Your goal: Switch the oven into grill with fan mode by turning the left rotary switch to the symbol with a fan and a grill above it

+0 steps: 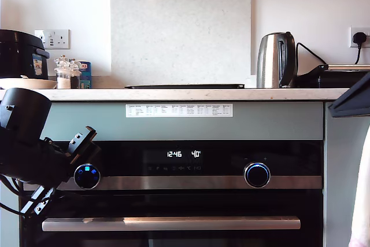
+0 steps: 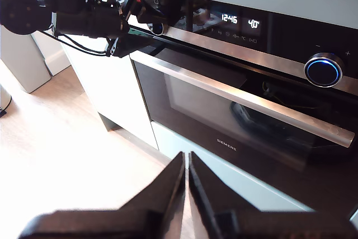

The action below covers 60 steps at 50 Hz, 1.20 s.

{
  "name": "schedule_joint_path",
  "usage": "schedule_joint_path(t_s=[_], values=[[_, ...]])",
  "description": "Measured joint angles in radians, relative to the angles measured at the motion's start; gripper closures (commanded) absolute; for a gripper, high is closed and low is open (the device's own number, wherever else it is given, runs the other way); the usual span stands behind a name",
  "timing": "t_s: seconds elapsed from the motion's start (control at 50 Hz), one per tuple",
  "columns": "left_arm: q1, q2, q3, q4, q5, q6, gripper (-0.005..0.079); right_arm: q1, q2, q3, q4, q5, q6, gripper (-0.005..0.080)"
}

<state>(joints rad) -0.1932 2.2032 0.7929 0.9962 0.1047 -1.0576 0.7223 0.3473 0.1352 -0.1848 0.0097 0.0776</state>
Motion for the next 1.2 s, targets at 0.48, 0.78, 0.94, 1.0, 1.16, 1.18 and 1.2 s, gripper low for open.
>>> schedule_joint_path(t_s=[0.48, 0.78, 0.94, 1.0, 1.16, 1.18, 1.2], values=[[0.002, 0.000, 0.000, 0.036, -0.001, -0.010, 0.0145, 0.000, 0.000, 0.000, 0.000, 0.000, 0.001, 0.0764], [0.002, 0.000, 0.000, 0.036, -0.015, 0.000, 0.0145, 0.000, 0.000, 0.000, 0.000, 0.000, 0.001, 0.0765], [0.002, 0.000, 0.000, 0.035, -0.018, 0.021, 0.0145, 0.000, 0.000, 0.000, 0.000, 0.000, 0.002, 0.0765], [0.002, 0.000, 0.000, 0.035, -0.020, 0.032, 0.0145, 0.000, 0.000, 0.000, 0.000, 0.000, 0.002, 0.0765], [0.002, 0.000, 0.001, 0.036, -0.018, 0.085, 0.0145, 0.000, 0.000, 0.000, 0.000, 0.000, 0.003, 0.0765], [0.002, 0.000, 0.002, 0.036, -0.018, 0.091, 0.0145, 0.000, 0.000, 0.000, 0.000, 0.000, 0.003, 0.0765], [0.002, 0.000, 0.002, 0.036, -0.018, 0.097, 0.0145, 0.000, 0.000, 0.000, 0.000, 0.000, 0.003, 0.0765]])
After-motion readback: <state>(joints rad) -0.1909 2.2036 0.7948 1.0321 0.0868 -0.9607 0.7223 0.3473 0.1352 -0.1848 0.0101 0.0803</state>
